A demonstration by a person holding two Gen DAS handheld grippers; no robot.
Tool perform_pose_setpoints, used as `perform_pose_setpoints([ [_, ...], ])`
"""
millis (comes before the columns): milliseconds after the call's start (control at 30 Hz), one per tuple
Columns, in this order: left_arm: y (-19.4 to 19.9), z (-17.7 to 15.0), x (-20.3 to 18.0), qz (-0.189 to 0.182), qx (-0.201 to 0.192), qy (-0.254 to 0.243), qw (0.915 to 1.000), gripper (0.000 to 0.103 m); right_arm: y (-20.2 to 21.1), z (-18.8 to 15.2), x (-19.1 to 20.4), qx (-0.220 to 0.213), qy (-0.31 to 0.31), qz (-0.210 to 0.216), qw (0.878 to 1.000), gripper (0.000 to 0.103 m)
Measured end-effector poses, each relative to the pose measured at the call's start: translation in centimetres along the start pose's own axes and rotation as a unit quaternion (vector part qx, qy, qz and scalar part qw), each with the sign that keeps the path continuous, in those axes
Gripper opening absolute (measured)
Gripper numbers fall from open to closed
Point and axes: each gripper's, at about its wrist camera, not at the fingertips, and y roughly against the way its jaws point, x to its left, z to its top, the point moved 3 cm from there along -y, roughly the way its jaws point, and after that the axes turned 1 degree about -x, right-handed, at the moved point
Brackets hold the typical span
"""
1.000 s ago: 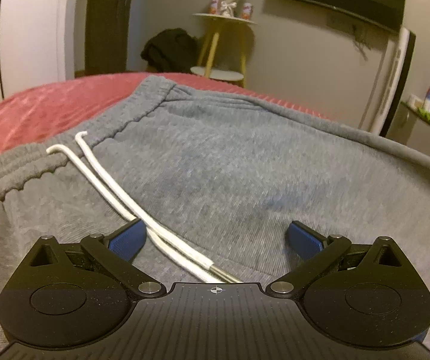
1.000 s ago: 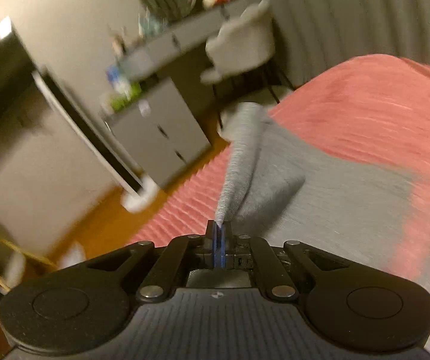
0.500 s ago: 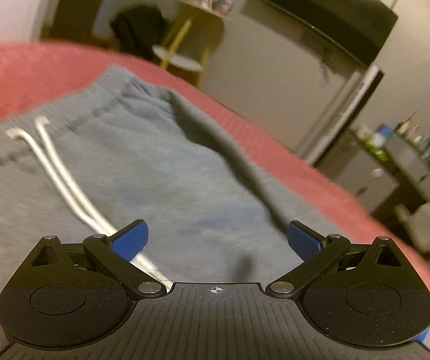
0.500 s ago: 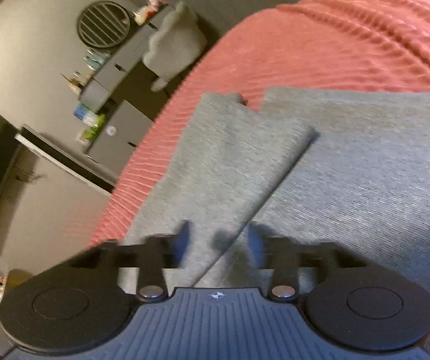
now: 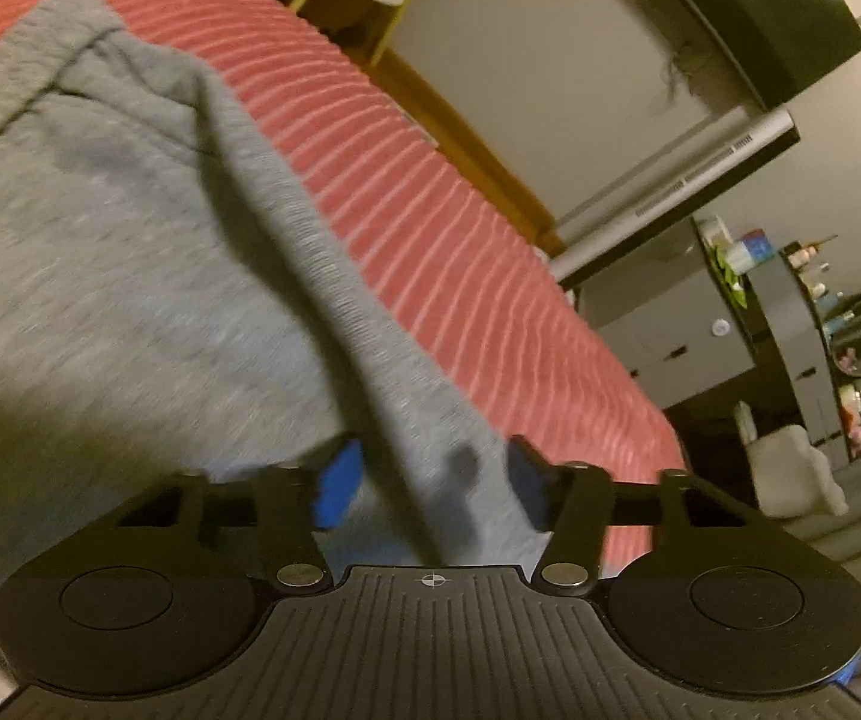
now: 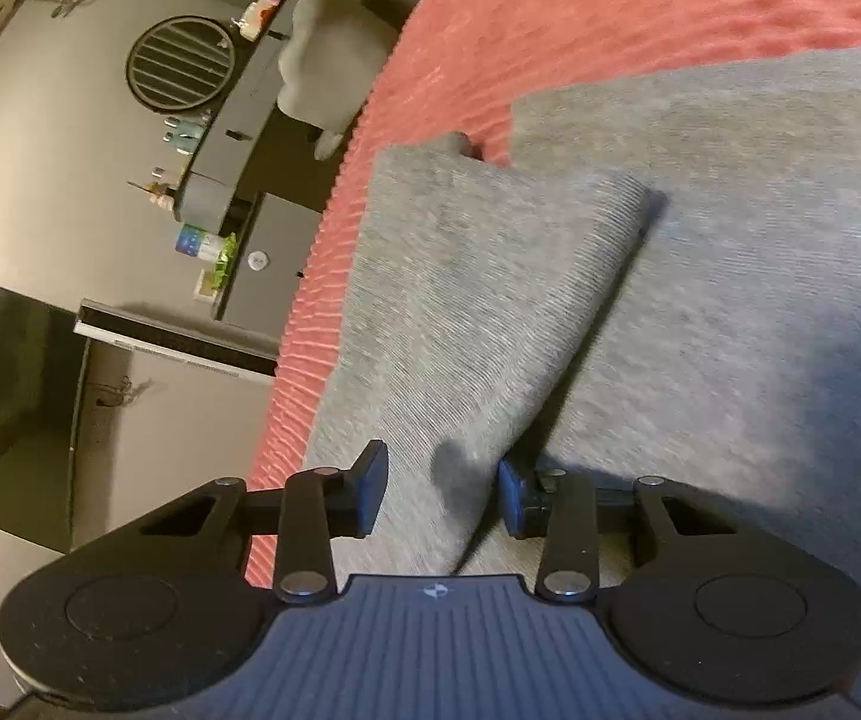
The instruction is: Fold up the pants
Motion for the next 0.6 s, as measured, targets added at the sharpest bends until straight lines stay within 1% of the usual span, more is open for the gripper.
perform_pose_setpoints([
  [33,-0.5,0.2,-0.3,-0.005,0.008,-0.001,1.0000,0.043,-0.4,0.2,0.2,0.001,0.005,-0.001,1.000,0.030],
  [67,-0.9,0.2,-0.5,-0.004,0.020,-0.004,0.9998,0.031,-0.7,0.4,0.3,0.001,0.010,-0.003,1.000,0.019],
  [100,-1.3,0.2,-0.7,0.004,0.033,-0.007,0.9994,0.018,-0.8,0.4,0.2,0.002,0.014,-0.005,1.000,0.013],
  [133,-1.4,0.3,-0.7,0.017,0.045,-0.009,0.9988,0.008,-1.1,0.5,0.3,0.006,0.016,-0.011,1.000,0.007],
  [167,-0.9,0.4,-0.8,0.015,0.045,-0.008,0.9988,0.007,-1.3,0.7,0.3,0.009,0.014,-0.017,1.000,0.006],
  [233,1.5,0.6,-1.1,-0.009,0.021,-0.009,0.9997,0.007,-0.9,1.0,0.9,0.011,0.019,-0.021,1.000,0.005],
  [300,4.7,0.4,-1.7,-0.035,0.001,-0.018,0.9992,0.007,0.7,1.4,2.0,0.003,0.026,0.001,1.000,0.005],
  [367,9.0,-0.5,-2.1,-0.059,-0.010,-0.033,0.9976,0.007,2.7,2.0,3.2,-0.007,0.037,0.024,0.999,0.005],
  [433,13.4,-2.2,-1.9,-0.074,-0.019,-0.049,0.9959,0.007,5.6,2.8,3.9,-0.024,0.059,0.040,0.997,0.005],
  [467,15.5,-3.4,-1.4,-0.079,-0.015,-0.052,0.9954,0.007,7.1,3.2,4.0,-0.032,0.070,0.043,0.996,0.005],
  [533,19.2,-5.9,0.1,-0.094,-0.009,-0.045,0.9945,0.007,10.1,3.7,3.3,-0.041,0.082,0.047,0.995,0.005],
  [600,21.6,-8.9,2.1,-0.095,-0.007,-0.039,0.9947,0.007,12.8,4.3,2.0,-0.047,0.096,0.040,0.993,0.005],
])
